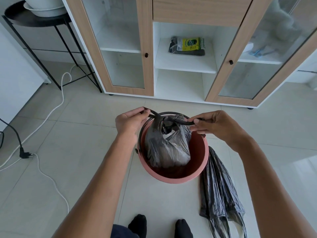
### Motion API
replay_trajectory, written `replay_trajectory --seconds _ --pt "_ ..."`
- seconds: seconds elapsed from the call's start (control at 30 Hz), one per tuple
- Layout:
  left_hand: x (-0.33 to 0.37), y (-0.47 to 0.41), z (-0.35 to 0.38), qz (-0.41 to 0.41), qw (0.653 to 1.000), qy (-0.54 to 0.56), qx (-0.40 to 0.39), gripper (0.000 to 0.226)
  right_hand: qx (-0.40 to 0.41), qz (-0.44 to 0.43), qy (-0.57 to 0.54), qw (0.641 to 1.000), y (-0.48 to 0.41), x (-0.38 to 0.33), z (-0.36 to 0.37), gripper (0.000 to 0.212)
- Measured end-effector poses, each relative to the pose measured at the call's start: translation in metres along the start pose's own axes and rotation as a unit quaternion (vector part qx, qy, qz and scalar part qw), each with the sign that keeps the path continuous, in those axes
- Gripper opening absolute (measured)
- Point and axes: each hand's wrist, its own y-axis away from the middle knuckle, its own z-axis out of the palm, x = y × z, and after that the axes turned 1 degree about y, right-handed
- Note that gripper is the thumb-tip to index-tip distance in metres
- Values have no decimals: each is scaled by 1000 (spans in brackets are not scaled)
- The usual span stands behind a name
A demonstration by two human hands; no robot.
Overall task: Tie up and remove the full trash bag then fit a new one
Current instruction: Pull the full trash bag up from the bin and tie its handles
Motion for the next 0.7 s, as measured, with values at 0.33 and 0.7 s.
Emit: replay_trajectory --seconds 0.33,0.7 --pt "-2 -25 -30 6 999 -13 49 27 132 89 -33 987 10 32 -35 15" --pt "2 -28 -44 56 994 -56 72 28 221 80 -40 971 13 24 -31 17"
